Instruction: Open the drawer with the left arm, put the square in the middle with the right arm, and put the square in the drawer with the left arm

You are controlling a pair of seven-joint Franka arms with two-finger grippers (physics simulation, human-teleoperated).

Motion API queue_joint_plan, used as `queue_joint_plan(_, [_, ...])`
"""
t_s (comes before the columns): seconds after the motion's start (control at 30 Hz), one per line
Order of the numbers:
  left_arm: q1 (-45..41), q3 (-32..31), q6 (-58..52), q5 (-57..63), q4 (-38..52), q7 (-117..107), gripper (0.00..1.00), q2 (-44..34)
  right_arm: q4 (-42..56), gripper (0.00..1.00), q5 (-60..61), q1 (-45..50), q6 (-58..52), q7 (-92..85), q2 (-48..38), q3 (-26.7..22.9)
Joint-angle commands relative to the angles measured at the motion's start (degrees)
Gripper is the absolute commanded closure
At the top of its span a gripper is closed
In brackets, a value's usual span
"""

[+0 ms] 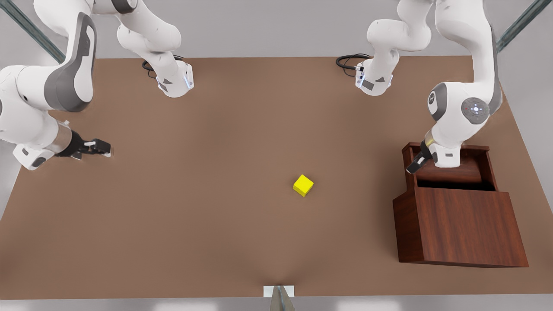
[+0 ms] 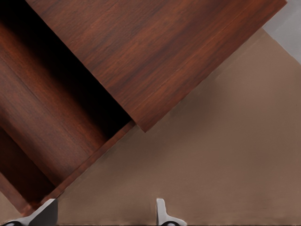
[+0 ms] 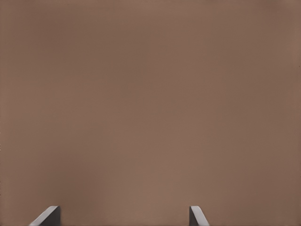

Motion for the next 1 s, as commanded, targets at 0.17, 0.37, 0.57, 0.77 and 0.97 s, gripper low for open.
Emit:
queue_joint_plan(0.17, [1.2,-14.3,-9.8,0.8,16.2,28.6,0.00,11.6,4.9,0.00,-0.8,-0.9,0.8,0.0,1.9,-0.3])
queue_joint_plan(0.37, [-5.6,-17.4,-2.1,2.5,22.9,42.6,0.00,24.7,4.9,0.00,-0.3,-1.0,1.7,0.1,2.8,-0.2])
queue_joint_plan(0.57, [-10.6,-17.4,7.7,8.6,22.5,46.3,0.00,30.4,5.6,0.00,0.4,-1.3,4.0,0.3,3.4,-0.3])
queue_joint_plan(0.77, [-11.4,-17.1,10.8,10.3,20.2,46.3,0.00,33.0,5.6,0.00,0.5,-1.4,4.0,0.2,3.4,-0.3])
queue_joint_plan(0.97, [-11.3,-16.9,11.5,10.3,20.2,46.1,0.00,36.4,5.6,0.00,0.5,-1.3,4.1,0.2,3.4,-0.3])
